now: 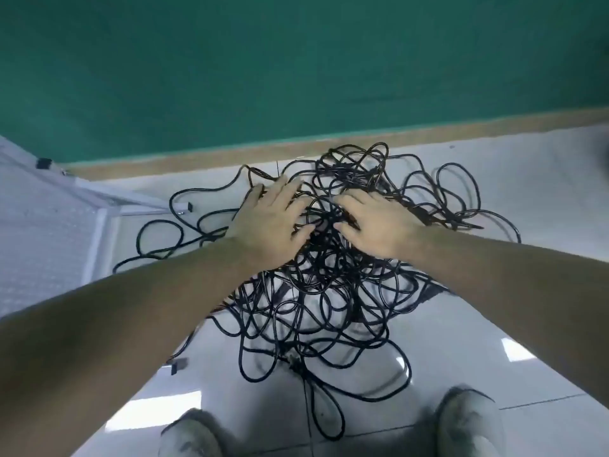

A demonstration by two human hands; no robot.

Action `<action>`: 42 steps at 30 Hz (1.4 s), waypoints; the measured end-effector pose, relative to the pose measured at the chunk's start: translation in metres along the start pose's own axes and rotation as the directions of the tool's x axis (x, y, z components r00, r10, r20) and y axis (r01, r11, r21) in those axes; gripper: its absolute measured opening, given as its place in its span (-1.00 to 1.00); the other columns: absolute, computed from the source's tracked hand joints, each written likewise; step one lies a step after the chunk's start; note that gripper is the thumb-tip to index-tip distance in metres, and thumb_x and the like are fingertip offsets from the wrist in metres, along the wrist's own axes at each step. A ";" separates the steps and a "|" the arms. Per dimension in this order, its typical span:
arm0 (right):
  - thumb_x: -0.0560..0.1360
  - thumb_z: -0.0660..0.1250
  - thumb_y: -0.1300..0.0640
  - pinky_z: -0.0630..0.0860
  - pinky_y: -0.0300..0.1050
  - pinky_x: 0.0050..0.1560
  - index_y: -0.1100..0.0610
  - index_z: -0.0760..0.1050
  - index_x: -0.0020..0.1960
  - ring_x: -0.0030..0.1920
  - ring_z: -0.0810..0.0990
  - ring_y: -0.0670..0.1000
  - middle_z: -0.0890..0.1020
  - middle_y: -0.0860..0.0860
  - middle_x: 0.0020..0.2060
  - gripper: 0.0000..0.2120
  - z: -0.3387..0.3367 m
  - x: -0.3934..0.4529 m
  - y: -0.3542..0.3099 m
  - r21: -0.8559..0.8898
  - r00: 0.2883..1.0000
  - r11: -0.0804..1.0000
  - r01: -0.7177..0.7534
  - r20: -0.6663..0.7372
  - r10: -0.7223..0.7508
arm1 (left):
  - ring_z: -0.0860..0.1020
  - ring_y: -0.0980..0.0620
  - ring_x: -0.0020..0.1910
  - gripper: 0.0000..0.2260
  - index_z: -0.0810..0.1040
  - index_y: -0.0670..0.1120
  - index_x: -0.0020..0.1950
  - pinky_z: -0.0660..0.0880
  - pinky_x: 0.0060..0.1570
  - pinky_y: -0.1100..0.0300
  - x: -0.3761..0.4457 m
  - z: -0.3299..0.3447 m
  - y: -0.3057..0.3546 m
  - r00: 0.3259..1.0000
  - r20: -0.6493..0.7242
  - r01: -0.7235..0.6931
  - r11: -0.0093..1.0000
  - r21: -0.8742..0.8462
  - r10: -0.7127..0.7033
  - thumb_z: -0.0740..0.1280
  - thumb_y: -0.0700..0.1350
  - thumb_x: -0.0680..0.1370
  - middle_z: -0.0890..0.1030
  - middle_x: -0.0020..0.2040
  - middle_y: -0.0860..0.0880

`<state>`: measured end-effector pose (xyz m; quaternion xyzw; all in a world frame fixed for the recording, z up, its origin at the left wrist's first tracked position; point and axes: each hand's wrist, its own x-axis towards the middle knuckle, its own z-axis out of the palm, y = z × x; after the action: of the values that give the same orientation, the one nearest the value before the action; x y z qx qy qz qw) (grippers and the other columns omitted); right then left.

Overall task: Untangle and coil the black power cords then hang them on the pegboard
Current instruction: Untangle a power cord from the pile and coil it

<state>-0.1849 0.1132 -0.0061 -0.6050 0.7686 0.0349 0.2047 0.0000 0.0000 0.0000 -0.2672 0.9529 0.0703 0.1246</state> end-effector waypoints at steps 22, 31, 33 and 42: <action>0.67 0.10 0.23 0.45 -0.19 -0.10 0.15 0.47 0.35 -0.01 0.54 0.06 0.62 0.07 0.01 -0.69 -0.021 -0.083 -0.032 0.247 0.978 0.963 -0.108 0.200 0.059 | 0.26 -0.02 0.56 -0.44 0.15 0.07 0.62 0.35 0.45 -0.08 -0.091 -0.030 0.049 0.997 0.042 -0.058 0.996 -0.073 0.061 0.25 0.01 0.64 0.10 0.65 0.08; 0.67 0.18 0.22 0.46 -0.34 -0.06 0.01 0.56 0.28 -0.19 0.60 -0.07 0.60 -0.15 -0.22 -0.72 -0.122 -0.149 -0.061 0.277 0.966 0.931 0.237 -0.170 -0.195 | 0.37 -0.01 0.49 -0.53 0.31 -0.03 0.55 0.24 0.51 -0.02 -0.137 -0.098 0.062 0.964 -0.260 -0.116 0.962 -0.248 0.050 0.27 0.01 0.65 0.43 0.51 0.01; 0.67 0.19 0.22 0.42 -0.48 -0.14 0.00 0.58 0.27 -0.26 0.59 -0.16 0.60 -0.16 -0.24 -0.72 -0.133 -0.160 -0.069 0.306 0.946 0.909 0.283 -0.248 -0.210 | 0.50 -0.01 0.33 -0.62 0.39 -0.03 0.49 0.38 0.37 0.02 -0.145 -0.107 0.064 0.973 -0.229 -0.120 0.926 -0.357 0.037 0.25 0.02 0.68 0.54 0.37 -0.01; 0.62 0.33 -0.07 0.50 -0.17 -0.26 0.11 0.59 -0.07 -0.42 0.45 -0.04 0.48 -0.04 -0.43 -0.74 -0.129 -0.186 -0.065 0.625 0.942 0.736 0.261 -0.330 -0.054 | 0.62 0.11 -0.28 -0.77 0.51 0.03 -0.07 0.42 -0.22 0.16 -0.168 -0.133 0.065 0.947 -0.295 -0.088 0.785 -0.613 -0.124 0.14 -0.01 0.72 0.59 -0.36 0.06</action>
<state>-0.1244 0.2269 0.1910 -0.5553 0.6975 -0.3456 0.2926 0.0780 0.1113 0.1781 -0.3103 0.8814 0.3334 -0.1251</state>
